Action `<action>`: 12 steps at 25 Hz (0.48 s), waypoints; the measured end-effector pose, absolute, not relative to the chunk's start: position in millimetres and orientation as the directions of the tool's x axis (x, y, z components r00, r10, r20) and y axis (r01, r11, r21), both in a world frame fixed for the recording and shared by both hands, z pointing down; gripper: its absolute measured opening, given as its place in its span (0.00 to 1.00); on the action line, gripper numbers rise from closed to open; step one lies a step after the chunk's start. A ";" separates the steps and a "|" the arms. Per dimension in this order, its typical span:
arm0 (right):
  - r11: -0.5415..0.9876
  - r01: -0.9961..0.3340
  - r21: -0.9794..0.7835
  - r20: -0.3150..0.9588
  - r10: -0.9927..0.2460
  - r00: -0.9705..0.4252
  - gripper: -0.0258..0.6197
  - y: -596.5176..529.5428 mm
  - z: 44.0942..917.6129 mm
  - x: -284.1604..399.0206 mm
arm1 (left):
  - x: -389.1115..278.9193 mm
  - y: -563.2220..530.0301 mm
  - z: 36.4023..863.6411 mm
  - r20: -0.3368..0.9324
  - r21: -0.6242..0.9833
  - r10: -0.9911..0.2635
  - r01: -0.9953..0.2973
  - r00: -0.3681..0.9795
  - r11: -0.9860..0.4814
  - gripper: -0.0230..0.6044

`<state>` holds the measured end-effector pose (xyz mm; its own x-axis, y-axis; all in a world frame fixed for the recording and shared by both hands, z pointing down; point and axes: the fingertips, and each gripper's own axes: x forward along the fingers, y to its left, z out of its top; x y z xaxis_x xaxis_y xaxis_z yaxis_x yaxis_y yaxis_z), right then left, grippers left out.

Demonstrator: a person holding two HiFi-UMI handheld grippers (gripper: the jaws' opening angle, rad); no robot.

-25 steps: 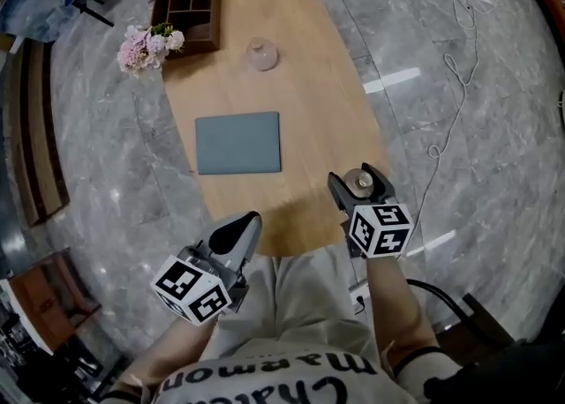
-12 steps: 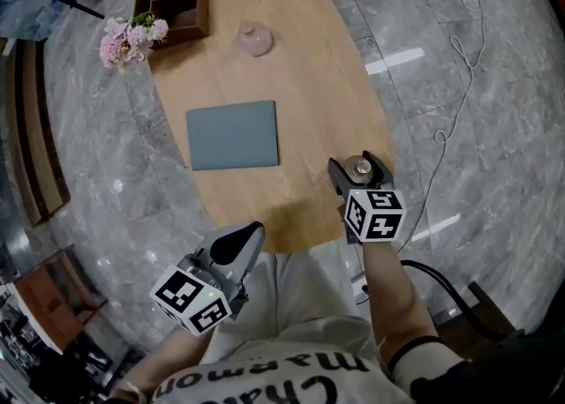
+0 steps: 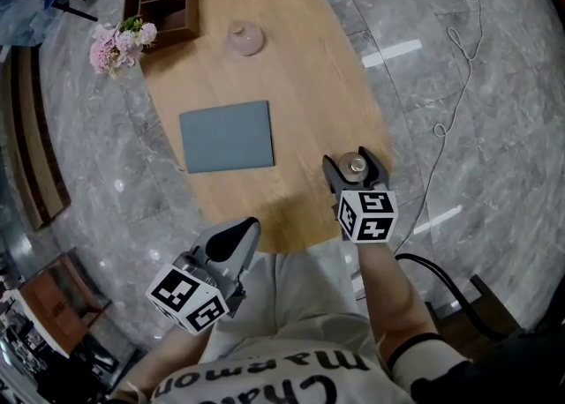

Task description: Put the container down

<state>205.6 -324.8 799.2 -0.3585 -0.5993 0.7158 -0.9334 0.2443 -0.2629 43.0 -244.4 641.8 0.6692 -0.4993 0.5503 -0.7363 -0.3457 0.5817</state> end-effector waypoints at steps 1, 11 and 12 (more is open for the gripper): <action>0.249 -0.933 -0.260 0.714 -0.601 -0.359 0.56 -324.9 799.3 205.2 | 43.1 -245.1 642.0 0.550 0.584 -0.500 -0.736 0.669 -0.343 0.06; 0.250 -0.940 -0.231 0.714 -0.613 -0.338 0.56 -311.3 800.6 206.7 | 42.0 -244.3 638.3 0.551 0.588 -0.488 -0.729 0.677 -0.349 0.06; 0.250 -0.942 -0.223 0.716 -0.613 -0.332 0.56 -309.3 801.1 206.4 | 40.8 -244.2 637.4 0.552 0.587 -0.487 -0.730 0.678 -0.351 0.06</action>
<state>206.4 -309.3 801.1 -0.3323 -0.6134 0.7165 -0.9422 0.2502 -0.2227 40.8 -244.2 637.4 0.6776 -0.4865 0.5515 -0.7297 -0.3510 0.5868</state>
